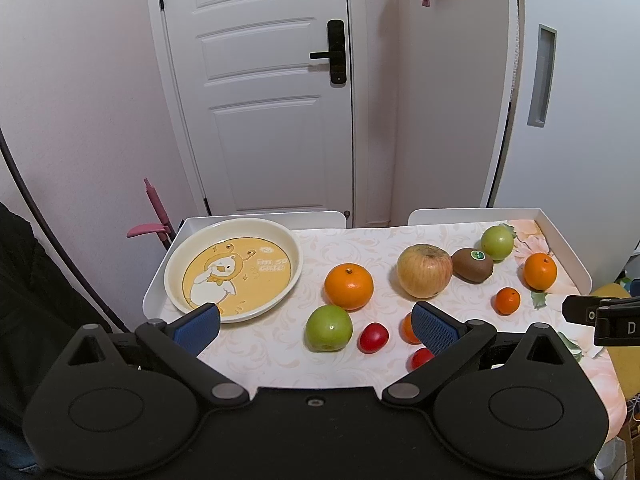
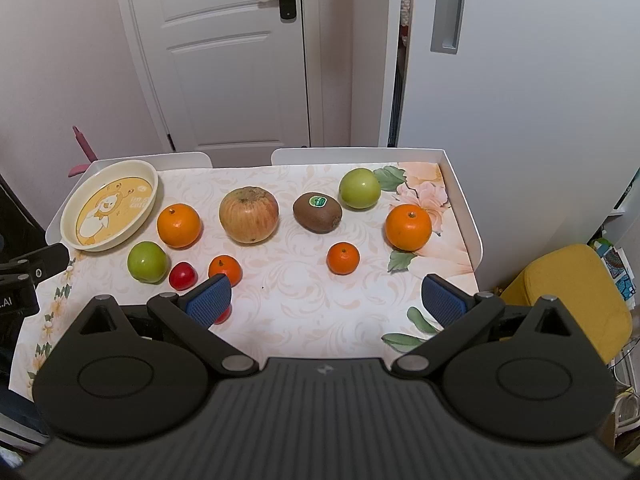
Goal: Organize fruits
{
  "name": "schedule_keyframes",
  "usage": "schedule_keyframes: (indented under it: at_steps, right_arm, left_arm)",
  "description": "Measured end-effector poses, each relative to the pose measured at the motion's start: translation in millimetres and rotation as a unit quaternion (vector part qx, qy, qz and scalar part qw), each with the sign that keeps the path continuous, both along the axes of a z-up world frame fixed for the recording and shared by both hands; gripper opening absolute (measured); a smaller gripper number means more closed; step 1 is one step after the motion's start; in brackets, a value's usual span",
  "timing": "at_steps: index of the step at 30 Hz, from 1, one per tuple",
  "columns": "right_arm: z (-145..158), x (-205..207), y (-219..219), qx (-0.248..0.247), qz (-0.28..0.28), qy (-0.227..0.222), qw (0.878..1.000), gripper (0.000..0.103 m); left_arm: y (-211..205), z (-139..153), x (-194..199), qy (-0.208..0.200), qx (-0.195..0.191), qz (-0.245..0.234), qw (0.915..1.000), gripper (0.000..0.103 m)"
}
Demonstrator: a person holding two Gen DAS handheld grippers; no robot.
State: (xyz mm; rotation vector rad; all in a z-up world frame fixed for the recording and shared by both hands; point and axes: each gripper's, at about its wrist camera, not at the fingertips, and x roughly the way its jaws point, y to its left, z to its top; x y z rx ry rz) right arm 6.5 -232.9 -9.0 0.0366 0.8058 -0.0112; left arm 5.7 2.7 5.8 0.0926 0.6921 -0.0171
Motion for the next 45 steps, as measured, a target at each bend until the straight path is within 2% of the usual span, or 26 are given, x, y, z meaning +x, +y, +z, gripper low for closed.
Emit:
schedule_keyframes:
  at_steps: [10, 18, 24, 31, 40, 45]
  right_arm:
    - [0.2, 3.4, -1.1, 0.007, 0.009, 0.006, 1.0, 0.103]
    - [-16.6, 21.6, 3.4, 0.013, 0.078, 0.011, 0.997, 0.103]
    - [-49.6, 46.2, 9.5, 0.023, 0.134, 0.019, 0.991, 0.103]
    - [-87.3, 72.2, 26.4, 0.028, 0.177, 0.025, 0.984, 0.103]
    - [-118.1, 90.9, 55.8, 0.028, 0.195, 0.035, 0.98, 0.103]
    - [-127.4, 98.9, 66.8, 0.025, 0.195, 0.038, 0.98, 0.096]
  left_arm:
    - [-0.4, 1.0, 1.8, 0.005, -0.003, 0.0, 1.0, 0.103]
    - [1.4, -7.0, 10.8, 0.005, 0.007, 0.03, 0.9995, 0.103]
    - [6.0, -33.3, 18.5, 0.0, 0.017, 0.052, 0.9985, 0.103]
    - [9.8, -73.6, 41.8, 0.014, 0.003, 0.056, 0.9983, 0.102]
    - [6.6, -110.5, 76.7, 0.037, -0.005, 0.034, 0.9987, 0.096]
    - [3.7, -123.1, 90.9, 0.044, -0.005, 0.017, 0.9989, 0.093]
